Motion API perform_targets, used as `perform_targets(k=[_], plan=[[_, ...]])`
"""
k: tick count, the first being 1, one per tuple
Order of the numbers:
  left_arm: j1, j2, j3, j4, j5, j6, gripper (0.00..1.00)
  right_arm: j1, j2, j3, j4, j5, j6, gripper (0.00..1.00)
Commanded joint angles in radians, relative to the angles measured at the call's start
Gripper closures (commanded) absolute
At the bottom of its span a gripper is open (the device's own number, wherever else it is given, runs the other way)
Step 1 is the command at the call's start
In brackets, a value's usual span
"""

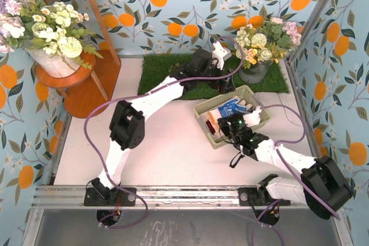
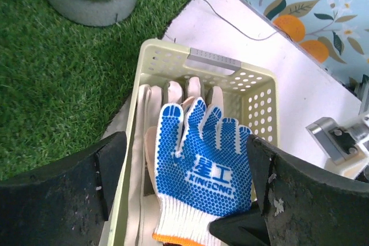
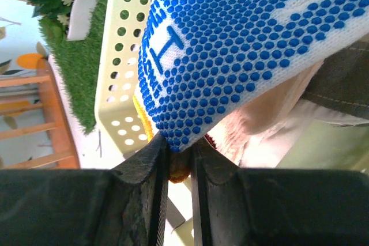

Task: Put the gloves into the storage basket
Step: Place the glove in the bin.

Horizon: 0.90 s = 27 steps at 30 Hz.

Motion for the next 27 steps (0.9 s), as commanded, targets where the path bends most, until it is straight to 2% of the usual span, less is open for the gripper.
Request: perform_targets(k=[1,5,9,14,22,25,27], plan=[[0.005,-0.113,-0.065,0.077,-0.077,0.033,0.12,-0.01,-0.049,-0.023,0.134,-0.01,0.066,1.0],[0.005,-0.172,-0.161,0.088,-0.128,0.035,0.1,-0.015,-0.055,-0.042,0.167,-0.032,0.091,1.0],[0.007,-0.277,-0.329,0.159,-0.192,0.007,0.08,-0.016,-0.029,-0.066,0.237,-0.069,0.113,1.0],[0.018,-0.425,-0.533,0.23,-0.265,-0.033,0.06,-0.016,-0.005,-0.057,0.206,-0.098,0.115,1.0],[0.042,-0.544,-0.655,0.207,-0.326,-0.033,0.05,-0.02,0.062,-0.032,0.149,-0.182,0.131,1.0],[0.042,-0.551,-0.655,0.198,-0.326,-0.033,0.04,-0.02,0.066,-0.027,0.125,-0.19,0.134,0.89],[0.043,-0.554,-0.658,0.202,-0.315,-0.038,0.04,-0.02,0.051,-0.019,0.094,-0.184,0.124,0.75]])
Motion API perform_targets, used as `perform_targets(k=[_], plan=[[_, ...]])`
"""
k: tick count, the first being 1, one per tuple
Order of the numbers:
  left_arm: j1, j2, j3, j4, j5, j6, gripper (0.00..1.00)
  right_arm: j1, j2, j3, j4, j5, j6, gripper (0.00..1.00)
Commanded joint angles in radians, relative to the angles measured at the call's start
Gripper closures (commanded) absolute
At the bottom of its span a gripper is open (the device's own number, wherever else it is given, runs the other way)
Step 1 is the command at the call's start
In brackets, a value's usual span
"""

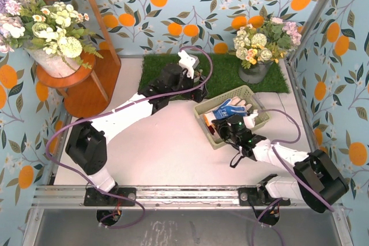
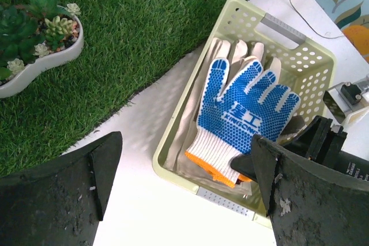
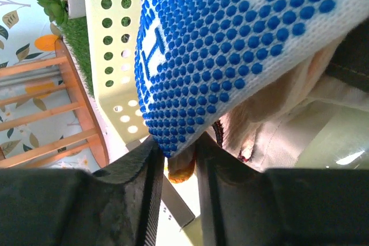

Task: Put the gloves into the storage basket
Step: Place the glove in the bin, then adjust the glove in the bin.

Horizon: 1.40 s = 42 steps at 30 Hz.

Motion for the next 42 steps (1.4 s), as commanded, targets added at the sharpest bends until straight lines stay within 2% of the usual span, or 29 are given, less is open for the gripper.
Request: perform_targets(k=[1,5,8,11,15,20,22,25,32,42], plan=[[0.002,-0.032,-0.006,0.067,0.003,-0.008,0.04,-0.001,-0.026,0.046,-0.082,-0.012,-0.015,0.68],[0.002,-0.03,-0.021,0.092,0.042,-0.025,0.03,-0.001,-0.111,0.107,-0.25,0.029,-0.083,0.42],[0.001,-0.028,-0.032,0.106,0.062,-0.04,0.03,-0.001,-0.174,0.169,-0.406,0.078,-0.144,0.32],[0.001,-0.021,-0.034,0.114,0.086,-0.048,0.03,-0.001,-0.235,0.221,-0.558,0.121,-0.19,0.27],[-0.003,0.002,-0.029,0.123,0.121,-0.061,0.06,-0.001,-0.308,0.286,-0.722,0.18,-0.262,0.27],[-0.04,0.052,-0.027,0.135,0.152,-0.085,0.25,-0.056,-0.341,0.347,-0.749,0.152,-0.418,0.28],[-0.052,0.07,-0.034,0.156,0.167,-0.114,0.33,-0.094,-0.32,0.357,-0.76,0.099,-0.407,0.28],[-0.073,0.101,-0.052,0.217,0.201,-0.156,0.41,-0.127,-0.299,0.308,-0.686,0.03,-0.355,0.28],[-0.097,0.193,-0.032,0.241,0.205,-0.196,0.58,-0.215,-0.192,0.269,-0.571,-0.118,-0.261,0.31],[-0.118,0.295,-0.004,0.25,0.249,-0.22,0.75,-0.236,-0.159,0.208,-0.5,-0.049,-0.207,0.39]])
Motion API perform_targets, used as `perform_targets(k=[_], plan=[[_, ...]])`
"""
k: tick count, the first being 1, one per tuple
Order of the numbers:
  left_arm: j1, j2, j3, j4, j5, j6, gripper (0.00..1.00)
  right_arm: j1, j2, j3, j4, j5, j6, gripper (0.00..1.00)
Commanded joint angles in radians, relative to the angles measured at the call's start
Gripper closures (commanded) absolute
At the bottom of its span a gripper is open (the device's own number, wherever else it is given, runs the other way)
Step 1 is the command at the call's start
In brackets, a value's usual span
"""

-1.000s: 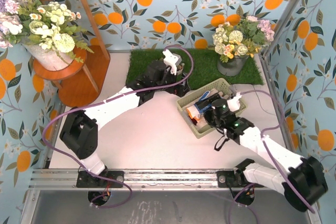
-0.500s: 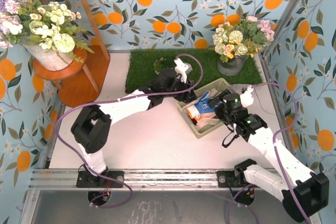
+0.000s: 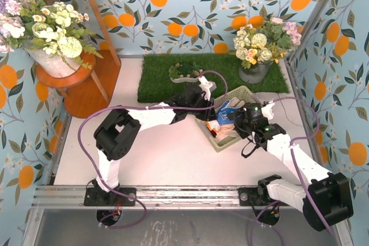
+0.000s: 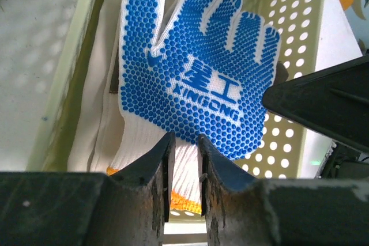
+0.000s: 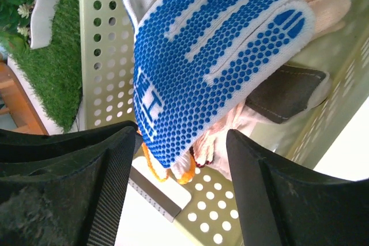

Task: Put the gloves into the storage basket
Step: Adjust the glove in the bin.

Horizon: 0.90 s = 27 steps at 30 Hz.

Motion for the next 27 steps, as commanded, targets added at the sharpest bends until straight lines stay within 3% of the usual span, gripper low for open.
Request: perform_targets(k=[1,15,23,27], plan=[[-0.02,0.03,0.055,0.075,0.039,-0.019,0.76,-0.019,0.013,-0.025,0.089,0.028,0.027,0.41],[-0.065,0.105,0.096,0.086,0.053,-0.03,0.78,-0.067,0.066,-0.009,0.137,0.115,-0.091,0.69],[-0.072,0.179,0.115,0.09,0.056,-0.02,0.78,-0.081,0.097,-0.017,0.101,0.155,-0.122,0.7],[-0.072,0.182,0.101,0.088,0.03,-0.012,0.78,-0.084,0.051,0.025,0.032,0.169,-0.175,0.63]])
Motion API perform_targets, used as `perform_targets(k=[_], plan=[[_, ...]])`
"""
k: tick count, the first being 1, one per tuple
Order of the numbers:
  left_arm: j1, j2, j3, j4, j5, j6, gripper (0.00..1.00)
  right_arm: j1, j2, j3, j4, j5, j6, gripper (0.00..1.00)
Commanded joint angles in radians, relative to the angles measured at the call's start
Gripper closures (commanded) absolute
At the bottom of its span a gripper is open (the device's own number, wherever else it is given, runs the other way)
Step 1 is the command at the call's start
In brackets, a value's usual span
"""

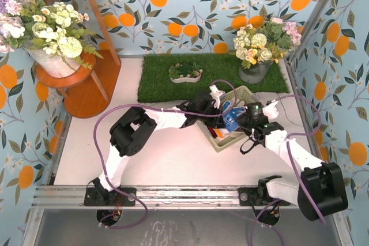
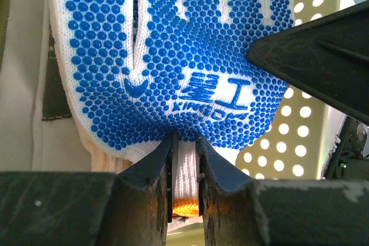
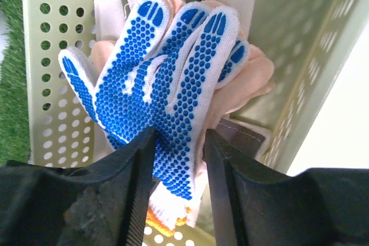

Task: Put the gloves into the storage basket
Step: Adjust the glove in the bin.

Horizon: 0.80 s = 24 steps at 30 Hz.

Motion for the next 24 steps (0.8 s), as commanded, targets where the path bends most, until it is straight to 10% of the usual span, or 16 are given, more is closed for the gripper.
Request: perform_targets(k=[1,9,24], plan=[[-0.006,0.001,0.018,0.031,-0.025,0.022,0.78,-0.009,-0.065,0.069,-0.075,0.066,-0.083,0.6],[-0.006,-0.07,0.01,0.037,-0.038,0.027,0.69,-0.008,-0.207,0.166,-0.195,-0.027,-0.245,0.51],[-0.013,-0.07,-0.02,0.086,-0.022,-0.016,0.78,-0.118,0.058,0.125,0.069,-0.417,-0.217,0.84]])
